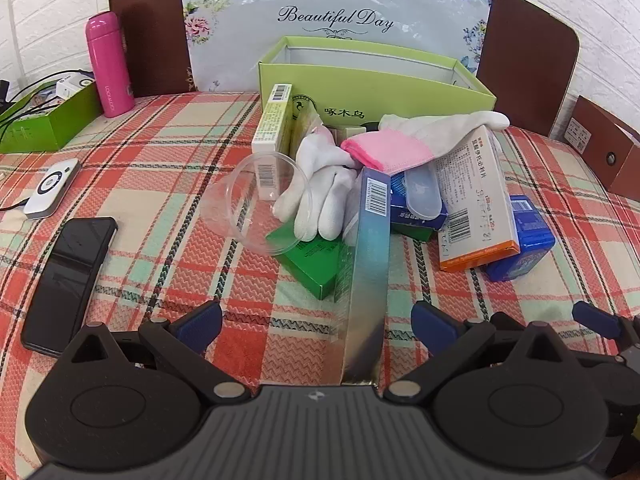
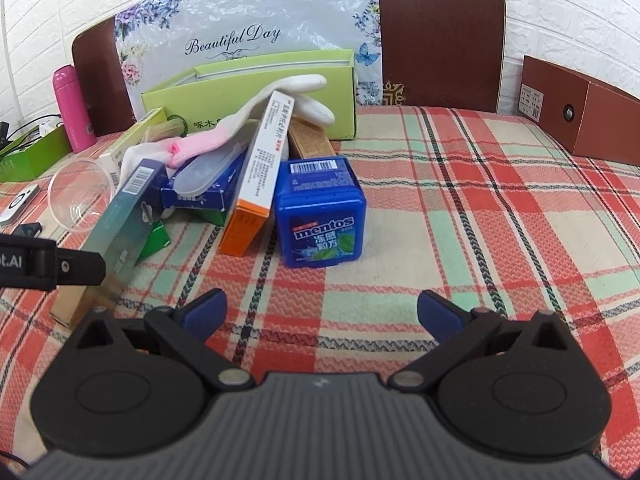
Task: Organize objects
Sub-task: 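Grasp blue Mentos bottle with right tool while left grasps teal box, drop both in box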
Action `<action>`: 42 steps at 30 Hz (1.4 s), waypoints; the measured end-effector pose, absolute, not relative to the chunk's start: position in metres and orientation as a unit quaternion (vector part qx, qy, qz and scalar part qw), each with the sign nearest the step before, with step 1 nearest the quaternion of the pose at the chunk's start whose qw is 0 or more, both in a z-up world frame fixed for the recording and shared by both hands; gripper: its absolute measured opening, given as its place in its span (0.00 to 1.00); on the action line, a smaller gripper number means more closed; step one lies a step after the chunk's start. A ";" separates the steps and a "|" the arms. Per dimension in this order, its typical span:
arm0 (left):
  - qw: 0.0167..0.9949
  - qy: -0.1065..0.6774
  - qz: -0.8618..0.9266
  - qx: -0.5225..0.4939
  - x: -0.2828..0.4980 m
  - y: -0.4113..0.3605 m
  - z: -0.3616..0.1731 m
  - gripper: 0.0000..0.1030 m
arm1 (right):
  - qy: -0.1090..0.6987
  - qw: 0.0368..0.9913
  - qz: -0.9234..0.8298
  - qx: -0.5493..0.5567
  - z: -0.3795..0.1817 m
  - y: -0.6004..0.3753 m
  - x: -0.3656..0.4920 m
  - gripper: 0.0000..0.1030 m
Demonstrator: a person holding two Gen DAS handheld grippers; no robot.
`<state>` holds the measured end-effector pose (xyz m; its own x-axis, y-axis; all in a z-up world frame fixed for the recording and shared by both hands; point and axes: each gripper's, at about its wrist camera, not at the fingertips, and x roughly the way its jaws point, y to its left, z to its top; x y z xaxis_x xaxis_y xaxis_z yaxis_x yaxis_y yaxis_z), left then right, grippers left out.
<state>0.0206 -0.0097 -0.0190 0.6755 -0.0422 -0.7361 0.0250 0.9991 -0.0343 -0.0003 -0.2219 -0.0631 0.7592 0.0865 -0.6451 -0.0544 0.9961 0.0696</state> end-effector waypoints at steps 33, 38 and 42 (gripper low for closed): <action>0.895 0.410 -0.162 -0.072 0.030 -0.003 -0.014 0.21 | 0.280 0.955 0.084 0.055 -0.051 -0.285 -0.007 0.54; 0.920 0.339 -0.182 -0.070 0.040 0.001 0.033 0.21 | 0.206 0.970 0.111 0.065 -0.014 -0.290 -0.002 0.54; 0.935 0.297 -0.179 -0.075 0.075 0.003 0.063 0.21 | 0.166 0.975 0.139 0.058 0.014 -0.282 0.027 0.54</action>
